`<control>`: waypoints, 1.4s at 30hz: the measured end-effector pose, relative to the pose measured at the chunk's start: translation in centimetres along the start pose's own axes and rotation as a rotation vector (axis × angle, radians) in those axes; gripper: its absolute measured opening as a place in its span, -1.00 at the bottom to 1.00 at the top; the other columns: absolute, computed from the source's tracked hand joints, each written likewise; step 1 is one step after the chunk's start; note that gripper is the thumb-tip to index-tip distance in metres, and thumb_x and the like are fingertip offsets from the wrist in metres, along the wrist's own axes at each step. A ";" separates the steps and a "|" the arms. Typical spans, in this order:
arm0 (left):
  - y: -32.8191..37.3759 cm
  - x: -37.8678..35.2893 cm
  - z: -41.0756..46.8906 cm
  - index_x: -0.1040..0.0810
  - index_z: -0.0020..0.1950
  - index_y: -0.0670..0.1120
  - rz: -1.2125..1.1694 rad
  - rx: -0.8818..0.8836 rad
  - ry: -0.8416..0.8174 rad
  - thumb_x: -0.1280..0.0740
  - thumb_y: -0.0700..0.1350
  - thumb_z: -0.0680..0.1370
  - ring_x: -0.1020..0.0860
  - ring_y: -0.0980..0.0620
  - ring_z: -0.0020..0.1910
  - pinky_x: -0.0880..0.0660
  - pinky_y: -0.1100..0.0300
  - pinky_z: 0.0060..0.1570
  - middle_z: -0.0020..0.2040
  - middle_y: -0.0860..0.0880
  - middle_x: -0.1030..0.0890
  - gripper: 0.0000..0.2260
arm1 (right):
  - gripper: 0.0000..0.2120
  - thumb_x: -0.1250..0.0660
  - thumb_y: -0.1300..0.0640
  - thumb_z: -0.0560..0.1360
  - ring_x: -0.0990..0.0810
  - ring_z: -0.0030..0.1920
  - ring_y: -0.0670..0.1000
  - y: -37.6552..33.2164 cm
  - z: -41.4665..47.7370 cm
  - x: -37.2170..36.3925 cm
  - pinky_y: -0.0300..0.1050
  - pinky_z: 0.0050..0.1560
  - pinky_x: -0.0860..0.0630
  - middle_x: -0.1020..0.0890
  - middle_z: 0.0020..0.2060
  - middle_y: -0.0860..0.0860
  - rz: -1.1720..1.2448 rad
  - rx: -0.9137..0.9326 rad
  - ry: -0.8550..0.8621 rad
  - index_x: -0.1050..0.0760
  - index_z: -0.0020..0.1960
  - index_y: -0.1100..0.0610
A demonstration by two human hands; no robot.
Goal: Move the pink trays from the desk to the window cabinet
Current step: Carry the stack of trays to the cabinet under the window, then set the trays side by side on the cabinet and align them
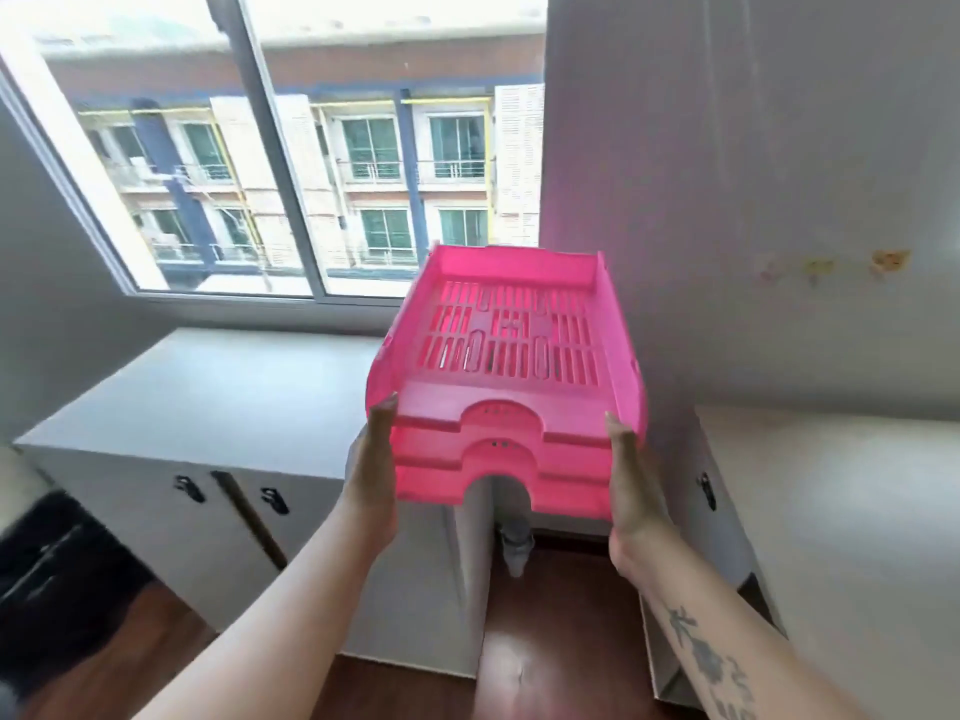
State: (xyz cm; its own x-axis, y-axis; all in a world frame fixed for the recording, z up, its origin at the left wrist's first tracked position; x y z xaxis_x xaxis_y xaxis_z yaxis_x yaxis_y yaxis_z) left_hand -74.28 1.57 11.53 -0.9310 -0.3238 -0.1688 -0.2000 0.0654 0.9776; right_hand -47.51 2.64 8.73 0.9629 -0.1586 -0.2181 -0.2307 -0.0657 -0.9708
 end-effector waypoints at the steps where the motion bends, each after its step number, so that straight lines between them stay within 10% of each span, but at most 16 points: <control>1: 0.5 2.6 0.3 -0.62 0.25 0.01 0.001 -0.020 0.024 -0.22 0.28 0.52 -0.70 -0.21 0.04 -0.58 -0.31 0.08 0.11 -0.19 -0.70 -0.52 | -0.41 -0.25 -0.50 0.34 -0.65 0.18 0.01 0.5 0.2 -2.9 0.13 0.13 -0.59 -0.65 0.19 -0.04 -0.008 0.001 -0.047 -0.49 0.27 -0.25; 12: 1.6 24.5 9.0 -0.57 0.29 0.11 -0.084 0.010 0.303 -0.19 0.38 0.48 -0.68 -0.17 0.07 -0.64 -0.21 -0.04 0.09 -0.11 -0.71 -0.48 | -0.19 -0.25 -0.57 0.26 -0.73 0.02 0.20 8.7 5.1 -28.5 0.26 0.03 -0.64 -0.70 0.09 0.16 -0.154 -0.082 -0.326 -0.48 0.30 -0.05; 18: -1.0 28.2 15.7 -0.49 0.36 0.23 -0.109 0.101 0.355 -0.23 0.57 0.29 -0.50 -0.14 0.34 -0.40 -0.29 0.31 0.34 -0.01 -0.58 -0.27 | -0.43 -0.17 -0.51 0.37 -0.66 0.13 0.17 11.4 9.7 -33.1 0.32 0.20 -0.50 -0.70 0.10 0.06 -0.206 -0.173 -0.231 -0.47 0.23 -0.21; 23: -0.5 26.1 16.1 -0.37 0.48 0.19 -0.079 0.064 0.283 -0.18 0.36 0.52 -0.33 0.10 0.39 -0.21 -0.07 0.44 0.43 0.17 -0.39 -0.44 | -0.36 -0.23 -0.46 0.37 -0.55 0.27 0.16 11.7 11.7 -32.3 0.31 0.34 -0.36 -0.66 0.20 0.01 -0.275 -0.183 -0.218 -0.44 0.35 -0.19; 28: 0.8 27.6 17.7 -0.39 0.43 0.22 0.106 -0.025 0.267 -0.24 0.40 0.46 -0.49 0.02 0.34 -0.42 -0.10 0.31 0.38 0.08 -0.52 -0.42 | -0.30 -0.32 -0.31 0.28 -0.69 -0.10 -0.10 7.0 13.6 -32.5 -0.19 -0.22 -0.50 -0.69 0.06 0.01 -0.391 -0.068 -0.242 -0.49 0.33 0.01; 34: 7.0 27.6 21.2 -0.64 0.01 -0.06 0.439 -0.026 0.288 -0.19 -0.05 0.60 -0.69 -0.11 -0.09 -0.66 -0.11 -0.11 -0.11 -0.07 -0.71 -0.76 | -0.76 -0.25 0.15 0.58 -0.68 -0.06 0.11 2.8 17.6 -35.5 0.16 0.06 -0.63 -0.68 0.00 -0.01 -0.538 -0.023 -0.267 -0.55 0.22 0.02; 42: 12.6 35.1 22.6 -0.66 -0.04 0.00 0.575 -0.117 0.363 -0.18 -0.12 0.61 -0.62 -0.09 -0.26 -0.47 0.15 -0.40 -0.17 -0.09 -0.67 -0.75 | -0.67 -0.26 0.27 0.51 -0.72 -0.02 0.08 1.5 15.7 -42.5 0.13 0.11 -0.64 -0.73 0.00 0.03 -0.479 0.117 -0.274 -0.59 0.23 0.11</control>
State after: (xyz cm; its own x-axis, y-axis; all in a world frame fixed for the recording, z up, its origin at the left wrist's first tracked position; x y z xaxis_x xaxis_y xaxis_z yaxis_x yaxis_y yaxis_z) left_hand -116.40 12.38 15.04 -0.7143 -0.5647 0.4133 0.3479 0.2258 0.9099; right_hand -86.57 24.76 14.93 0.9610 0.1251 0.2465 0.2428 0.0446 -0.9691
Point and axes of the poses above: each hand's wrist, its own z-axis towards the middle knuckle, its own x-axis out of the back of the hand, y = z × x, the point moved 7 cm from there along z, towards the middle knuckle
